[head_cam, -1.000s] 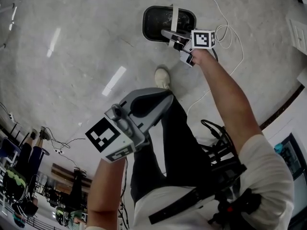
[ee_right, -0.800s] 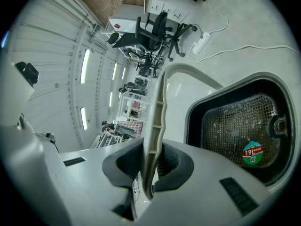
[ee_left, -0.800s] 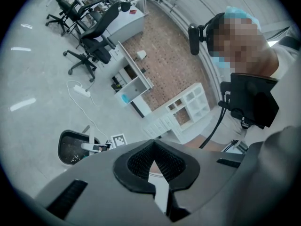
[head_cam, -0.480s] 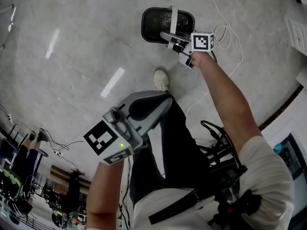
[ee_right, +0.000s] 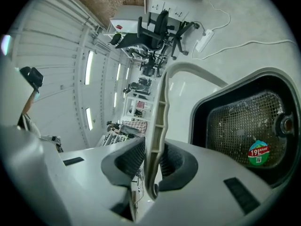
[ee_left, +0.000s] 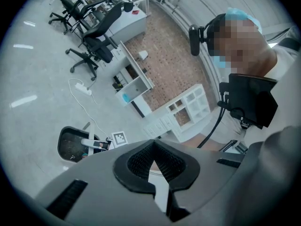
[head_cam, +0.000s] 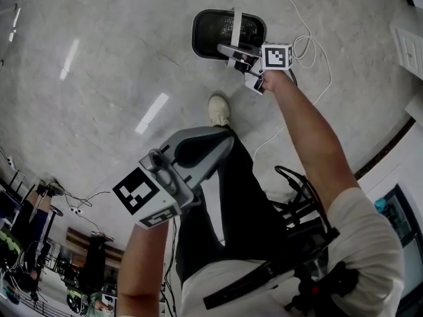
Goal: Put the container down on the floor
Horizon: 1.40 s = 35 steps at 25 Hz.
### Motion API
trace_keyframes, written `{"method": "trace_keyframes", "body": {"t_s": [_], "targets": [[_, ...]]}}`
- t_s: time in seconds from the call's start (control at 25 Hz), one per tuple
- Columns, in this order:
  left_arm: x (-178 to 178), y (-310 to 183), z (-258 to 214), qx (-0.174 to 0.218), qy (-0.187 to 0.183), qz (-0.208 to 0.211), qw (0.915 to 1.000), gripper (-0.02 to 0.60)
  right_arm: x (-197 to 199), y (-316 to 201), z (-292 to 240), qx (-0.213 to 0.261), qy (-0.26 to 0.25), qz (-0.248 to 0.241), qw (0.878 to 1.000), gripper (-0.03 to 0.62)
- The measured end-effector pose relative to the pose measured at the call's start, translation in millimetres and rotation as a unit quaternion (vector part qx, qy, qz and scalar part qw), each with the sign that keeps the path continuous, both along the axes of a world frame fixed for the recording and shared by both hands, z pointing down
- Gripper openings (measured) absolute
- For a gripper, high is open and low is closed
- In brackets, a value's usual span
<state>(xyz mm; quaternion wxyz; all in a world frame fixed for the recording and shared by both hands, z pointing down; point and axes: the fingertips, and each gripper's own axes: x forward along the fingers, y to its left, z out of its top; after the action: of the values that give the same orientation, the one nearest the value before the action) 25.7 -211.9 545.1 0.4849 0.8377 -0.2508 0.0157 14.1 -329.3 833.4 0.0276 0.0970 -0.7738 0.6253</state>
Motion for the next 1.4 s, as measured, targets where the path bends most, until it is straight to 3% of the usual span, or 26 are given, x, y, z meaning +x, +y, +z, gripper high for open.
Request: {"method": "trace_keyframes", "body": {"t_s": [0.2, 0.4, 0.6, 0.84, 1.0, 1.12, 1.4], "targets": [[-1, -3, -3, 0.0, 0.002, 0.001, 1.0, 0.009, -2, 1, -3, -0.017, -0.011, 0.001, 1.0, 0.069], [-3, -1, 1, 0.0, 0.002, 0.002, 1.0, 0.009, 6, 1, 4, -0.002, 0.012, -0.008, 1.0, 0.101], [-2, 0, 3, -0.006, 0.003, 0.004, 1.0, 0.009, 7, 1, -1, -0.016, -0.009, -0.003, 1.0, 0.123], [-3, -3, 2, -0.003, 0.007, 0.003, 1.0, 0.009, 22, -3, 5, -0.006, 0.024, -0.001, 1.0, 0.151], [-4, -8, 3, -0.006, 0.01, 0.007, 0.9999, 0.009, 23, -6, 5, -0.025, 0.01, 0.01, 1.0, 0.176], [-2, -9, 2, -0.006, 0.012, 0.012, 0.9998, 0.009, 34, -10, 8, -0.008, 0.038, 0.014, 0.999, 0.183], [7, -3, -18, 0.002, 0.012, 0.019, 0.9997, 0.009, 61, 1, -14, -0.012, 0.045, 0.029, 0.998, 0.19]]}}
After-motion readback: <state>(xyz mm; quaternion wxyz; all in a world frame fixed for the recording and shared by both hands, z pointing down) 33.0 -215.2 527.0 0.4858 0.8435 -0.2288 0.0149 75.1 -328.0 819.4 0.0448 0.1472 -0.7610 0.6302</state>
